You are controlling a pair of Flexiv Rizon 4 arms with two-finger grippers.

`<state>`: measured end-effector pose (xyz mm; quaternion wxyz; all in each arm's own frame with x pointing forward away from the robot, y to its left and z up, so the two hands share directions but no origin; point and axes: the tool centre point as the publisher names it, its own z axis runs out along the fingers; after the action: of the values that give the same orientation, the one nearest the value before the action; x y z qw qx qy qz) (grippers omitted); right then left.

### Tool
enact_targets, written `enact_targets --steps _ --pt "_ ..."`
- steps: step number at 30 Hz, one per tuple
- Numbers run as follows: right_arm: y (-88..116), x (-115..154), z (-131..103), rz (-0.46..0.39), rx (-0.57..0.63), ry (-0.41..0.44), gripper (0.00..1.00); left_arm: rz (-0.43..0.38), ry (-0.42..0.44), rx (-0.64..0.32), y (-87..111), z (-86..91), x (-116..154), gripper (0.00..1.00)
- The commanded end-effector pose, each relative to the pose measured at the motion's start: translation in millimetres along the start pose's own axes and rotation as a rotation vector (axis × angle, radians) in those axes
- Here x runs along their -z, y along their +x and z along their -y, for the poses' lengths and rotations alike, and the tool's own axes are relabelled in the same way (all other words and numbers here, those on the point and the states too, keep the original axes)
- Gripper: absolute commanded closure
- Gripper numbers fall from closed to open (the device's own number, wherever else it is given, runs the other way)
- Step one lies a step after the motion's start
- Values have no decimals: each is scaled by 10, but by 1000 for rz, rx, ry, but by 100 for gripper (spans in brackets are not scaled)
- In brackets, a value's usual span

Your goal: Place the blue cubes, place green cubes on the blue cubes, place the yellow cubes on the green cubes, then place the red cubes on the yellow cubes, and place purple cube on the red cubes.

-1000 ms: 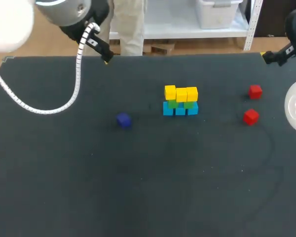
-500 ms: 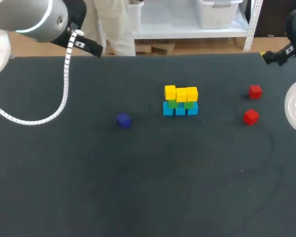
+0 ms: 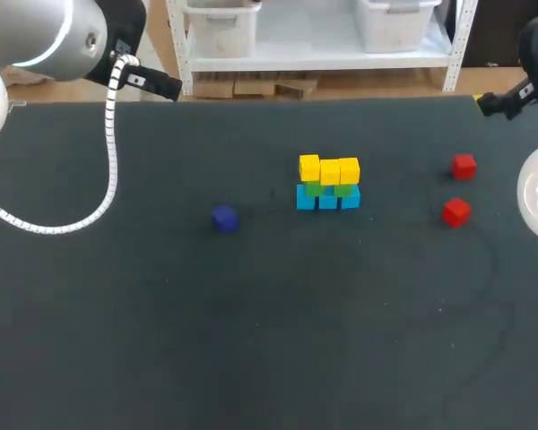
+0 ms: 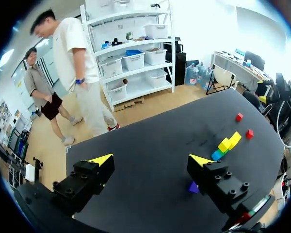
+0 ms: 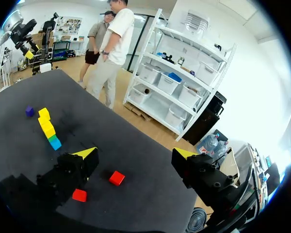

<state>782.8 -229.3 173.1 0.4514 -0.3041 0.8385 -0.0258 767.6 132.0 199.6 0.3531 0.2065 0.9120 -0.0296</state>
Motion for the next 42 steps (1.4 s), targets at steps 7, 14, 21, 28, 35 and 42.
enact_targets --steps 7,14,21,28,35,42 --pt "0 0 -2 -1 1 2 0 1 5 -2 6 -15 10 0" --pt "-22 10 3 -13 15 24 0 1 5 -2 6 -15 10 0" --pt "-66 -40 -104 -73 62 -43 0 1 5 -2 6 -15 10 0" --pt "-3 -73 -130 -135 207 -126 0 1 5 -2 6 -15 10 0" --pt "214 -82 51 -242 336 -187 0 1 5 -2 6 -15 10 0" --pt "340 -169 59 -339 368 -262 0 1 5 -2 6 -15 10 0"
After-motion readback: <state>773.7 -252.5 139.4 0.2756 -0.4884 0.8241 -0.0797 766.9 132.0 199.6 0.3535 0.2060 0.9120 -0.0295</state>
